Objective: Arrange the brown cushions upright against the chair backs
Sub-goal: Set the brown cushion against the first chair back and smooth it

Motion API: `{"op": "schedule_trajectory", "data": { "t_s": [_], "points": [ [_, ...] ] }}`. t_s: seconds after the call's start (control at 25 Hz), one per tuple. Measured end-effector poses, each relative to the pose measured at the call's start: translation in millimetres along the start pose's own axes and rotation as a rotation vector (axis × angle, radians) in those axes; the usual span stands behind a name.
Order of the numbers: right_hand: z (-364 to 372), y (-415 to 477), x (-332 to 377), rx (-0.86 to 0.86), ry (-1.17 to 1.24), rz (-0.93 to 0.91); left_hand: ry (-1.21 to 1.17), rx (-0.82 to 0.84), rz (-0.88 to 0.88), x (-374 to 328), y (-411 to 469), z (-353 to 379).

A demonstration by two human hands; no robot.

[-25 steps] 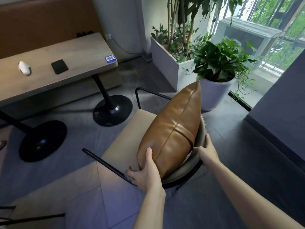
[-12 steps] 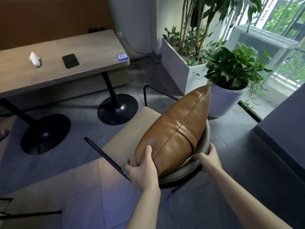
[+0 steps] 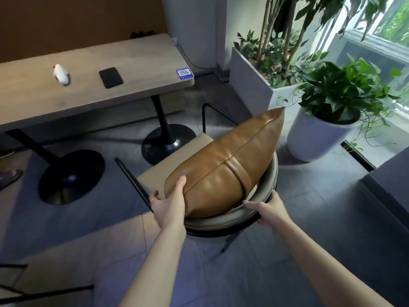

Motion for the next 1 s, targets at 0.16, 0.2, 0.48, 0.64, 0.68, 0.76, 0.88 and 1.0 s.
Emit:
{"op": "schedule_trajectory", "data": {
  "t_s": [0.16, 0.2, 0.48, 0.64, 0.68, 0.76, 0.88, 1.0],
  "points": [
    [38.4, 1.5, 9.4, 0.030, 0.016, 0.039, 0.027, 0.007, 0.004, -36.9, 44.8, -9.1],
    [40.4, 3.0, 11.3, 0.022, 0.025, 0.049, 0.009, 0.023, -0.015, -41.5, 52.3, -8.0],
    [37.1, 14.4, 17.1, -0.018, 0.076, 0.059, 0.097, 0.093, 0.143, -33.7, 43.6, 7.7],
    [68.0, 12.8, 25.0, 0.017, 0.087, 0.032, 0.061, 0.108, 0.155, -56.8, 65.9, 4.9],
    [77.0, 12.2, 25.8, 0.031, 0.092, 0.027, 0.050, 0.101, 0.161, -62.5, 73.7, 3.5],
    [93.0, 8.9, 28.7, 0.070, 0.113, 0.016, 0.035, 0.079, 0.175, -74.4, 87.7, -0.6],
    [119.0, 3.4, 34.4, 0.132, 0.103, 0.037, 0.026, 0.026, 0.188, -93.1, 115.8, -6.9],
    [147.3, -2.2, 45.1, 0.080, 0.028, -0.004, 0.012, 0.011, 0.218, -113.9, 142.6, -9.2]
  ]
}}
Point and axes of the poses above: each hand's wrist, its own y-axis towards the middle knuckle, its own z-axis out of the palm, x = y × z, the point moved 6 cm from there along y, towards the middle knuckle, and after that the axes turned 10 degrees about -x, right-handed, at the moved point
